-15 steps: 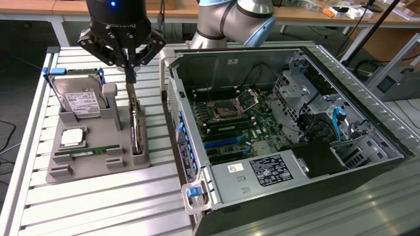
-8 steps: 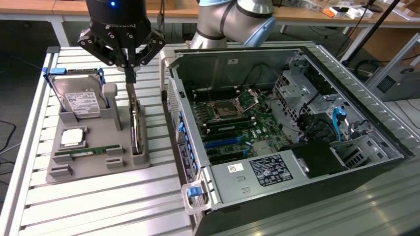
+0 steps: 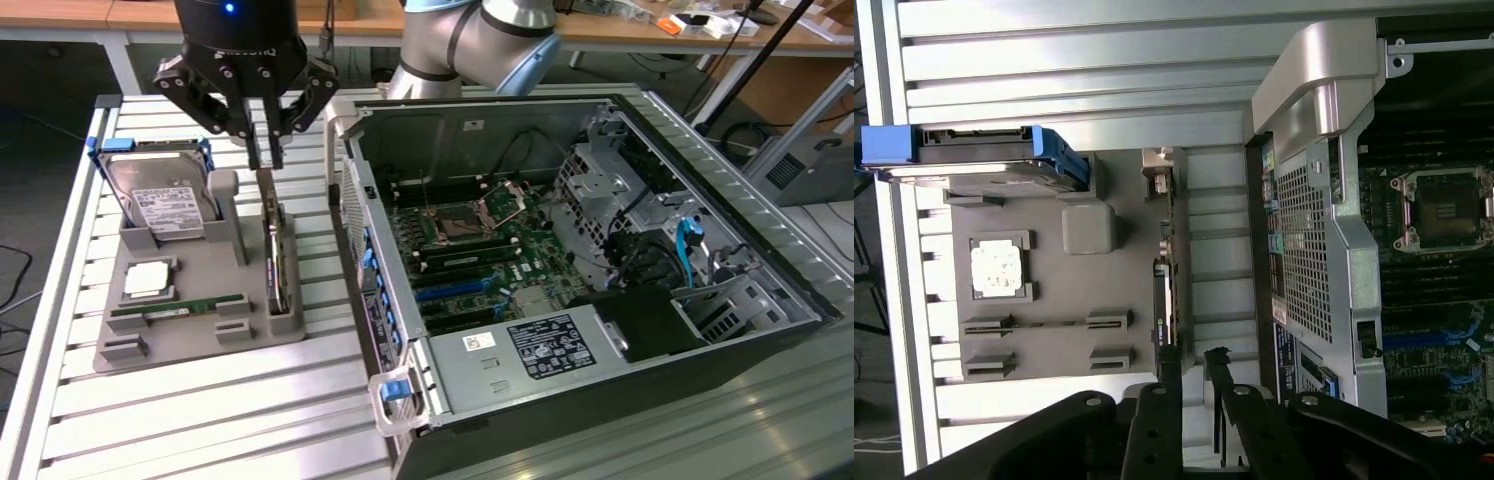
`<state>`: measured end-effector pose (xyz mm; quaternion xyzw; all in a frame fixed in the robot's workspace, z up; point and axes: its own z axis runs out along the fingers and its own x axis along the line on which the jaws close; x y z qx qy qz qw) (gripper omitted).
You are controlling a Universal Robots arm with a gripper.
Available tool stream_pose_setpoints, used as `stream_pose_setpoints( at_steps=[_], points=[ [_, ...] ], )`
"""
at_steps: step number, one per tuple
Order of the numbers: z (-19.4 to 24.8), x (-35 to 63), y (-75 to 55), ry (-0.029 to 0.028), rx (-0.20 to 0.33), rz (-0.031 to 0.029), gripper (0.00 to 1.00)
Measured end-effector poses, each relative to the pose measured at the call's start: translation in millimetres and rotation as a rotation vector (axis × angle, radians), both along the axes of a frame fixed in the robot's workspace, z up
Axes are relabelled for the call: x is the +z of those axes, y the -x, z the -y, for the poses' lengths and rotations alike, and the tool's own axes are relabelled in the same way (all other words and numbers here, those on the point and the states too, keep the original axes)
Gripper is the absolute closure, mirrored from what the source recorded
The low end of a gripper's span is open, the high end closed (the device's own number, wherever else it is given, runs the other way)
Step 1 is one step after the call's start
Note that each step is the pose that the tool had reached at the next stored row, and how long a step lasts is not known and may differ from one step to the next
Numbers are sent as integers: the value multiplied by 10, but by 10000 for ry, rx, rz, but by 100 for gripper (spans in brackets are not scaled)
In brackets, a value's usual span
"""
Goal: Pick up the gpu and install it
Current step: 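Pick up the gpu and move the gpu toward the slot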
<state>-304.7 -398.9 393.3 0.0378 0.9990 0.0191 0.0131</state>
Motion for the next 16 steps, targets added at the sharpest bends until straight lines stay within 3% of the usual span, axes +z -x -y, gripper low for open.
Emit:
stream_pose_setpoints(
  at_steps=[6, 16],
  points=[
    [0, 0, 0, 0, 0, 0, 52],
    [0, -14, -1, 6, 0, 1, 52]
  ],
)
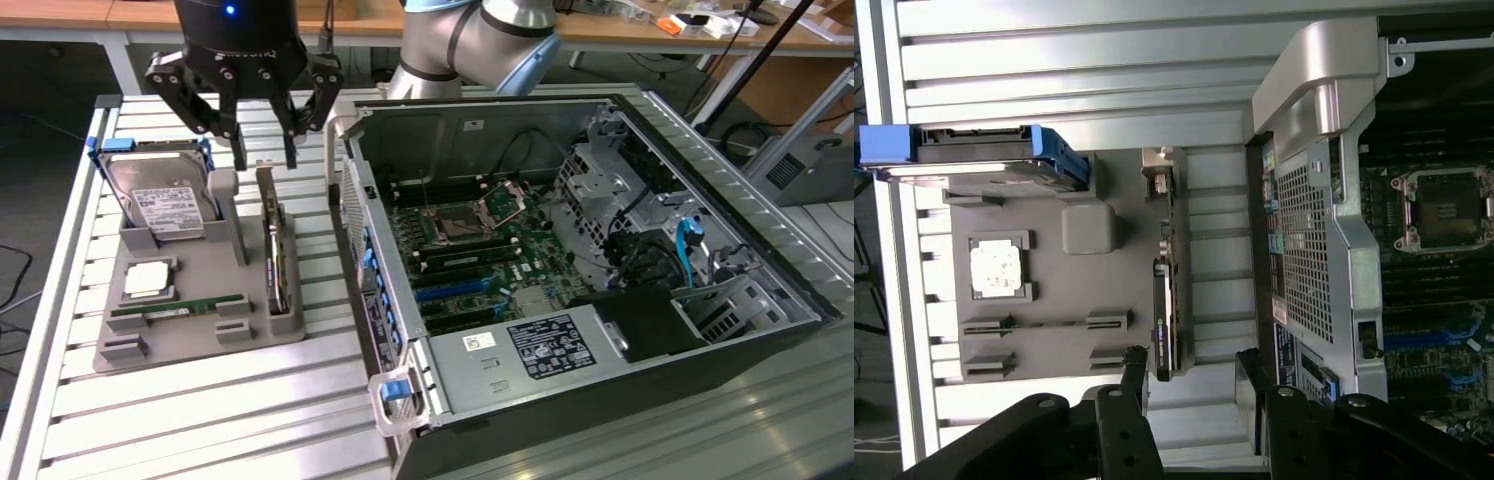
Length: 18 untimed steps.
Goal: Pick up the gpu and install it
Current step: 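Pick up the gpu and move the gpu toward the slot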
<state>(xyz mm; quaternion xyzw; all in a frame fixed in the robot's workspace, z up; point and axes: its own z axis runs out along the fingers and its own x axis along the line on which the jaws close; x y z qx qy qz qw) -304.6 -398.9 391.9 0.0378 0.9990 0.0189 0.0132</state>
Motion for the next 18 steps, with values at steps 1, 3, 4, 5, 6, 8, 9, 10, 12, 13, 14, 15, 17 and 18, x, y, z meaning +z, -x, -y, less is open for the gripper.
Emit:
stream_pose_setpoints(
  at_steps=[1, 3, 4, 5, 6, 8, 9, 10, 12, 13, 14, 15, 17, 18],
  points=[
    [0, -2, 0, 8, 0, -1, 52],
    [0, -8, 1, 33, 0, -2, 52],
    [0, -11, 0, 39, 0, -1, 52],
    [0, -15, 1, 44, 0, -1, 52],
    [0, -17, 1, 49, 0, -1, 52],
    [0, -21, 1, 55, 0, 0, 52],
    [0, -22, 1, 58, 0, -1, 52],
    [0, -24, 1, 60, 0, -1, 52],
    [0, -27, 1, 64, 0, -1, 52],
    [0, -29, 1, 68, 0, -1, 52],
    [0, -32, 0, 73, 0, 0, 52],
    [0, -34, 1, 78, 0, -1, 52],
    [0, -37, 1, 89, 0, 0, 52],
    [0, -39, 1, 96, 1, 0, 52]
  ],
)
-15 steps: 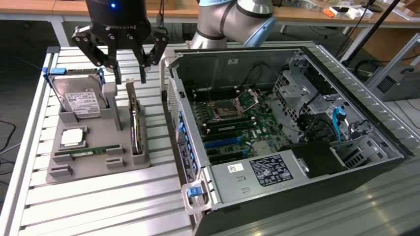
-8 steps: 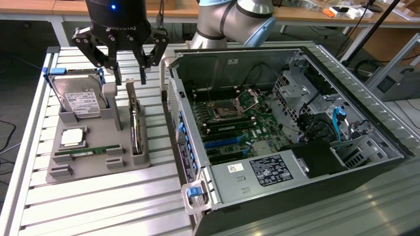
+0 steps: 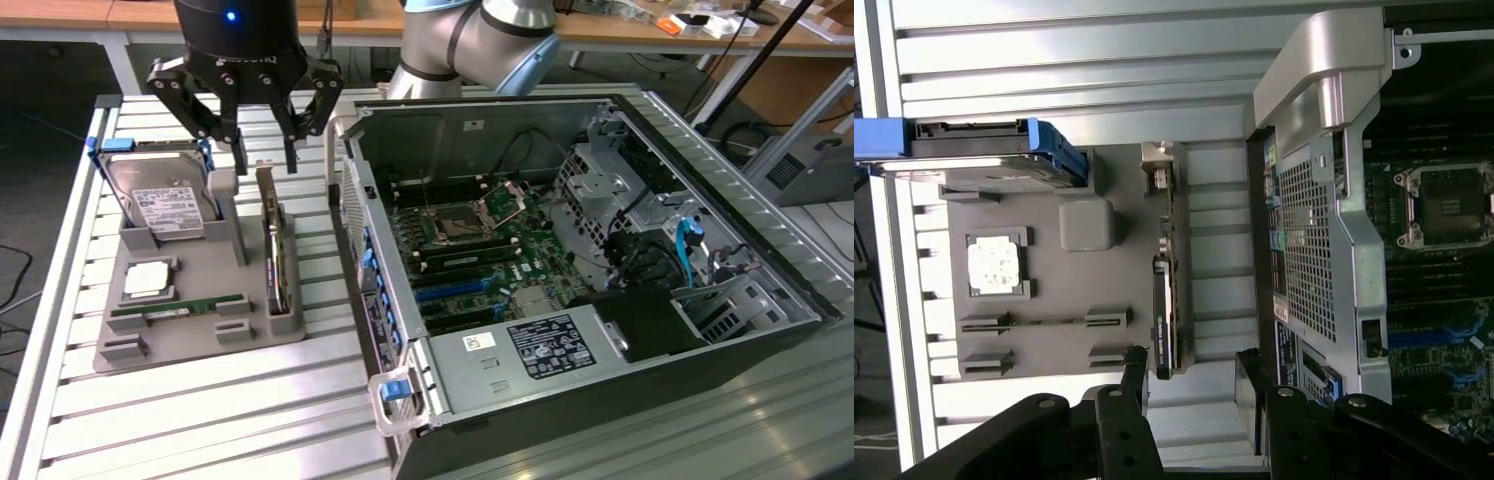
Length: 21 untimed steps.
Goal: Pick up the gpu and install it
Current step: 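Pick up the gpu and move the gpu toward the slot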
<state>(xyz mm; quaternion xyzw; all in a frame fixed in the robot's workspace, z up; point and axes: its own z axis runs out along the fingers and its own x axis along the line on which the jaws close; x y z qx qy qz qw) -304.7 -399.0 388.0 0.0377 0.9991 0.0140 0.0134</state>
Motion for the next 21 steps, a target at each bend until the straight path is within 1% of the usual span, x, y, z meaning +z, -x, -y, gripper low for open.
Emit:
stream_pose_setpoints(
  at_steps=[12, 14, 21],
  points=[
    [0, -15, 0, 52, -1, -2, 52],
    [0, -30, 0, 69, 0, -1, 52],
    [0, -39, 0, 82, 0, -1, 52]
  ],
)
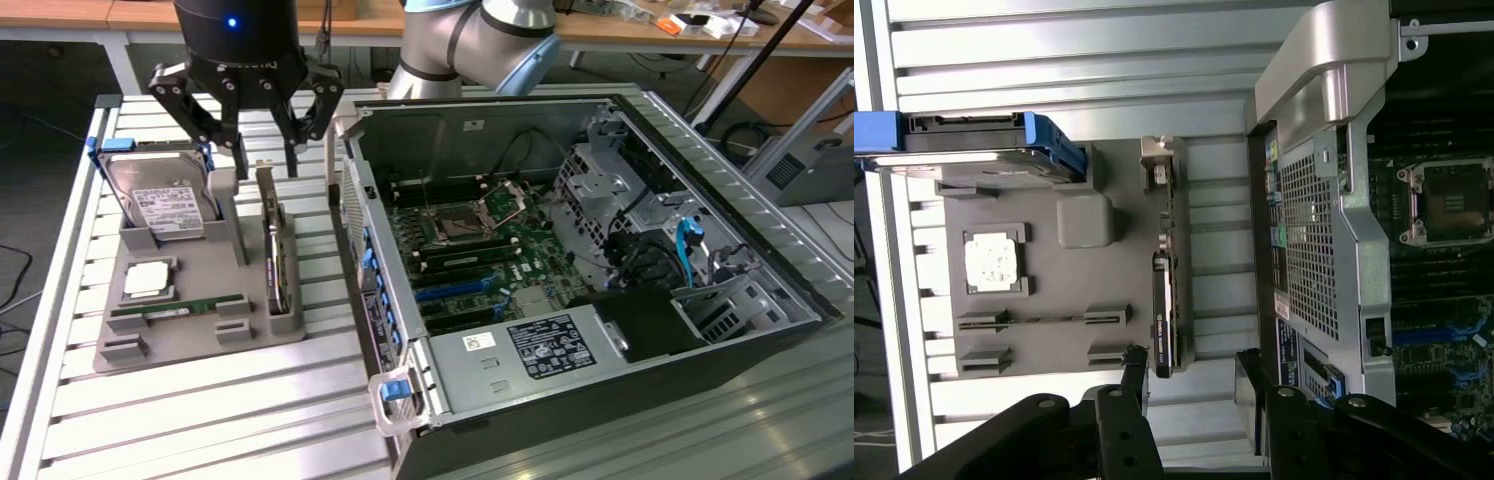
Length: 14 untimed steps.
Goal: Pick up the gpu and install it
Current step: 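Pick up the gpu and move the gpu toward the slot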
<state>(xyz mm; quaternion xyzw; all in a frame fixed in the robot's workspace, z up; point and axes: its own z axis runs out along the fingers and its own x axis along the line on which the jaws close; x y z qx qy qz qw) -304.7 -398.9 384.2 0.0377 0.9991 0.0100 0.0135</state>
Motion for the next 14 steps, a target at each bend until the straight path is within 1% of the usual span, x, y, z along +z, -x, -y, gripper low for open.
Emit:
stream_pose_setpoints(
  at_steps=[14],
  points=[
    [0, -30, 0, 47, -1, 0, 52]
  ],
)
